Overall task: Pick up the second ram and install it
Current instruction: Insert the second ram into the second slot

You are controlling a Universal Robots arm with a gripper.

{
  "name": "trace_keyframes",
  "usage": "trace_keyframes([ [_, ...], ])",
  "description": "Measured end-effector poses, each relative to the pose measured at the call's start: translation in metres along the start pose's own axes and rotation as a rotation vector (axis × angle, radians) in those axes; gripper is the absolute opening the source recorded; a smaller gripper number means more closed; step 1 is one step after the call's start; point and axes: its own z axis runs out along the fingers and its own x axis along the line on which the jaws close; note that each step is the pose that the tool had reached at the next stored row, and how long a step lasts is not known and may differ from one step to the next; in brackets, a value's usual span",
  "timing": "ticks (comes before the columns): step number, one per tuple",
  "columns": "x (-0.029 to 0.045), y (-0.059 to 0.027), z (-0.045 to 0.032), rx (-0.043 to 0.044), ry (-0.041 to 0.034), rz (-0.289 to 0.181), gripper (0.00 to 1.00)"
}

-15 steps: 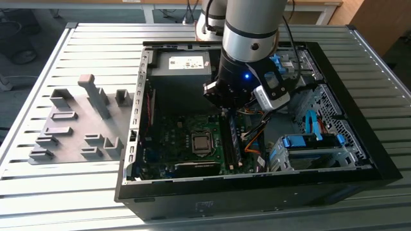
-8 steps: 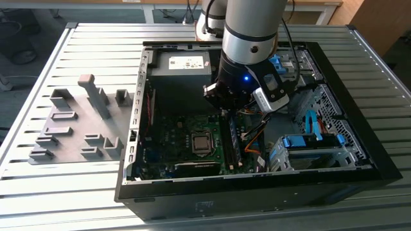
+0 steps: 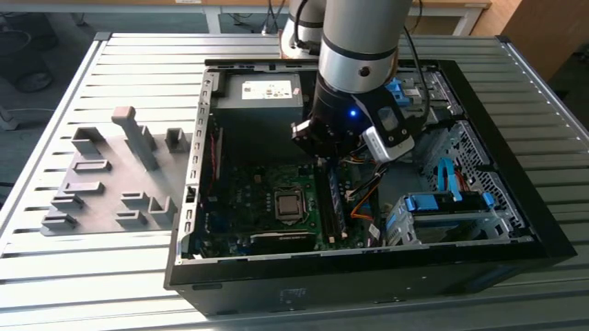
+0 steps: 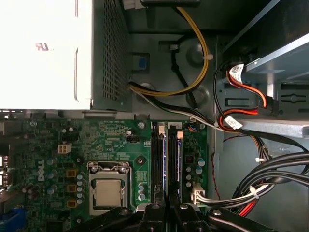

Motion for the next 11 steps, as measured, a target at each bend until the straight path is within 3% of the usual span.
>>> trace_keyframes([
  [11, -0.0001, -0.0017, 0.0126, 0.0001, 0.0001, 0.01, 0.14],
])
